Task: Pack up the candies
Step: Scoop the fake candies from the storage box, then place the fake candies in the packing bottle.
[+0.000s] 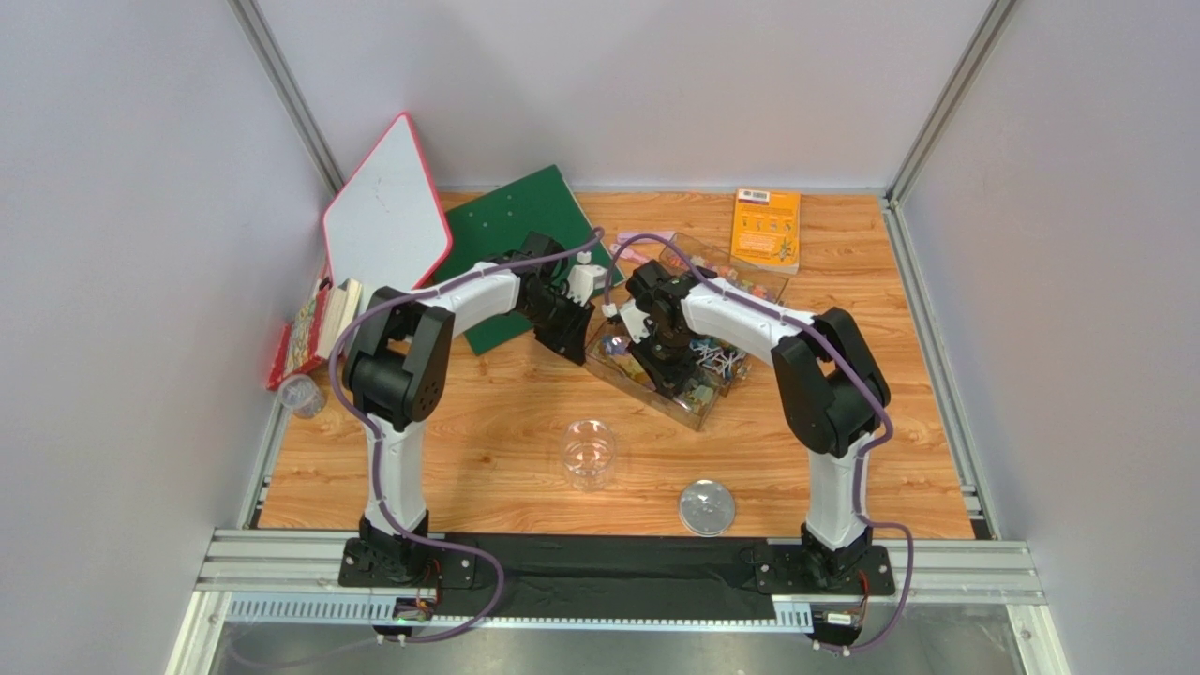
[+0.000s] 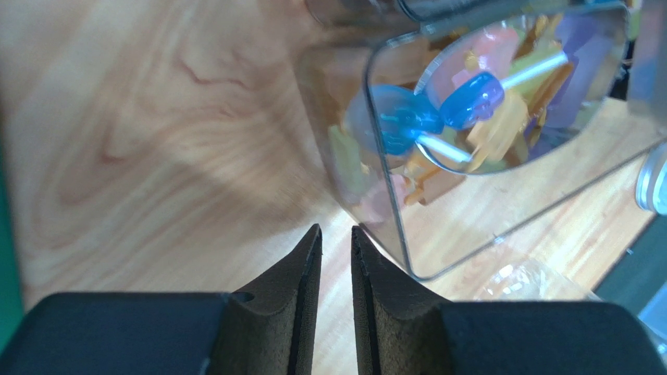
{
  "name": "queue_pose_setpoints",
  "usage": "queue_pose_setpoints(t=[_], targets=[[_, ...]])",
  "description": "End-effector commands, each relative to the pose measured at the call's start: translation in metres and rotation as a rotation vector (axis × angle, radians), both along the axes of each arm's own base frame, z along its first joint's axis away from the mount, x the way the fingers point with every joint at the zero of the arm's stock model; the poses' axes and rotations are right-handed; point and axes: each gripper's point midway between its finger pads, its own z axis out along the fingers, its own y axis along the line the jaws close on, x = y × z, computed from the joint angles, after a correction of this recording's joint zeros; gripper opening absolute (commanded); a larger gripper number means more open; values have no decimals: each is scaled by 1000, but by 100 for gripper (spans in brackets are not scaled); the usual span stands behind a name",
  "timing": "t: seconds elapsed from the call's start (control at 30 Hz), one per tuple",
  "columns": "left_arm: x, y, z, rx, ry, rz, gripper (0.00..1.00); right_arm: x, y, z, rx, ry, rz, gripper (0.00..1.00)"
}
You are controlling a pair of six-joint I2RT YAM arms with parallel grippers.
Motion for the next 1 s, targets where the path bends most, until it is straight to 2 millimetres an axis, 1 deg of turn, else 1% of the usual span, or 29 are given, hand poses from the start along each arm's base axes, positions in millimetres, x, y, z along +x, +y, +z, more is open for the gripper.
queue_pose_setpoints(t=[0.0, 0.03, 0.07, 0.1, 0.13, 0.17, 0.2, 0.23, 0.27, 0.3, 0.33, 0.37, 0.4, 0.47, 0.5, 0.57, 0.6, 0.63, 0.67, 0.7, 0.73, 0.77, 0.8, 0.83, 0.87, 0.9, 0.93, 0.97], targets=[[-11, -18, 41, -76, -21, -83, 27, 35, 17, 20, 109, -202, -41, 0], [-12, -16, 43, -71, -14, -90, 28, 34, 15, 23, 120, -219, -40, 0], [-8, -17, 49, -77, -27, -90, 28, 34, 14, 24, 124, -232, -41, 0], [-7, -15, 52, -78, -27, -92, 28, 35, 12, 26, 126, -248, -35, 0], [-8, -13, 53, -73, -25, -99, 29, 39, 13, 36, 146, -289, -35, 0], [-4, -12, 59, -78, -38, -98, 29, 37, 11, 36, 146, -301, -26, 0], [-3, -9, 62, -76, -44, -100, 29, 40, 12, 46, 165, -333, -24, 0], [-3, -6, 65, -73, -50, -105, 31, 40, 13, 51, 175, -350, -19, 0], [1, -3, 72, -77, -65, -102, 32, 39, 11, 53, 175, -356, -15, 0], [-1, 0, 74, -73, -60, -107, 33, 38, 11, 63, 192, -372, -6, 0], [-1, 2, 75, -67, -72, -124, 34, 34, 9, 67, 195, -371, 3, 0], [1, 4, 81, -67, -90, -129, 34, 30, 6, 68, 193, -373, 16, 0], [-2, 8, 82, -53, -80, -136, 36, 28, 4, 77, 204, -393, 22, 0], [-2, 10, 89, -50, -99, -163, 37, 24, 0, 84, 211, -409, 31, 0], [-6, 13, 90, -42, -93, -169, 37, 19, -4, 88, 214, -428, 35, 0], [-7, 17, 96, -38, -117, -170, 38, 18, -6, 93, 233, -460, 34, 0], [-6, 19, 97, -34, -132, -165, 38, 12, -10, 95, 247, -480, 35, 0], [-6, 20, 100, -33, -141, -161, 38, 16, -7, 99, 277, -523, 35, 0], [-9, 22, 108, -34, -159, -158, 38, 16, -7, 101, 289, -546, 33, 0], [-10, 23, 112, -35, -168, -158, 38, 17, -8, 109, 311, -587, 32, 0], [-13, 25, 114, -34, -176, -166, 38, 18, -8, 106, 322, -613, 34, 0], [-16, 27, 123, -37, -196, -171, 38, 19, -8, 109, 331, -637, 37, 0], [-21, 29, 124, -29, -190, -177, 38, 17, -9, 113, 345, -659, 47, 0], [-24, 32, 125, -22, -198, -191, 38, 17, -10, 113, 348, -679, 72, 0], [-26, 34, 132, -20, -217, -194, 38, 15, -10, 115, 351, -690, 97, 0], [-29, 39, 133, -2, -216, -197, 38, 12, -7, 124, 377, -705, 130, 0], [-31, 41, 135, 8, -227, -202, 38, 6, -8, 125, 380, -700, 165, 0], [-33, 44, 139, 11, -240, -203, 38, 5, -9, 133, 377, -730, 229, 0]])
